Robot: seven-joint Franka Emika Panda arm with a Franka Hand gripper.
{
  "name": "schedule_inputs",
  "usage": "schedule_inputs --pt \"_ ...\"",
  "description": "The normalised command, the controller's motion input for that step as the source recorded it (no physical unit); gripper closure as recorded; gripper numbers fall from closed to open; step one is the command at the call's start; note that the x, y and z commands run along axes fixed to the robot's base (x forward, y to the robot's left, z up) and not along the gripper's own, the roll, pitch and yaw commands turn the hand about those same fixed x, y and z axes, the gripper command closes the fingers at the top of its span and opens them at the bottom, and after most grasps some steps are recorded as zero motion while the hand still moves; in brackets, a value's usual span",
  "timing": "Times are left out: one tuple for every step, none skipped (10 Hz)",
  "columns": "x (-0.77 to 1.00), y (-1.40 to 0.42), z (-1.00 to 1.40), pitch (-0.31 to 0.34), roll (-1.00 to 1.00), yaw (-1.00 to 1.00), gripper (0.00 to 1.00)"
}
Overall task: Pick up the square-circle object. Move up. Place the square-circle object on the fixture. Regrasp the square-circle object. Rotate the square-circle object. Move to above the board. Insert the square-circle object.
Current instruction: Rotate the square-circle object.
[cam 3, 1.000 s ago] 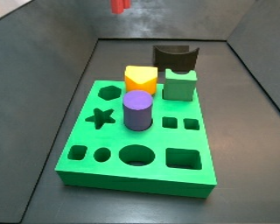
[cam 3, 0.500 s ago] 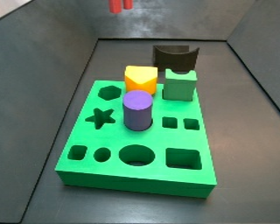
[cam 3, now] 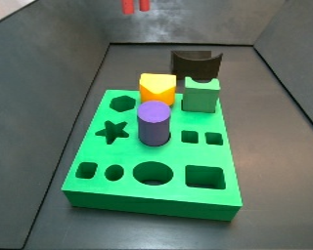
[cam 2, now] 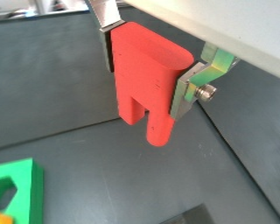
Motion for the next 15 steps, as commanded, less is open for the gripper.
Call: schedule_inputs --pt "0.00 0.01 0.00 0.066 -0.08 -1.00 1.00" --pt "0.00 0.01 0.01 0.081 -0.10 -1.00 1.00" --pt "0.01 0.01 0.01 0.099 -0.13 -1.00 1.00" --pt "0.01 0.01 0.01 0.107 -0.14 -0.92 1.00" --pt "0.01 0.01 0.01 0.105 -0.14 -0.59 1.00" --pt "0.01 0.01 0.01 0.103 -0.14 -0.39 1.00" --pt "0.02 0.01 0.02 0.100 -0.14 -0.23 1.00" --pt "0.00 0.00 -1.00 0.098 -0.34 -0.15 1.00" --pt "0.01 0.00 -1.00 0.071 -0.33 -0.10 1.00" --pt "0.02 0.01 -1.00 0.040 -0.30 -0.09 1.00" --pt "0.02 0.01 -1.00 -0.006 -0.23 -0.06 1.00" --pt "0.01 0.01 -1.00 -0.036 -0.19 -0.05 1.00" --pt "0.01 0.02 -1.00 -0.057 -0.17 -0.05 1.00" --pt "0.01 0.02 -1.00 -0.063 -0.17 -0.04 1.00" --pt "0.02 0.02 -1.00 -0.060 -0.17 -0.04 1.00"
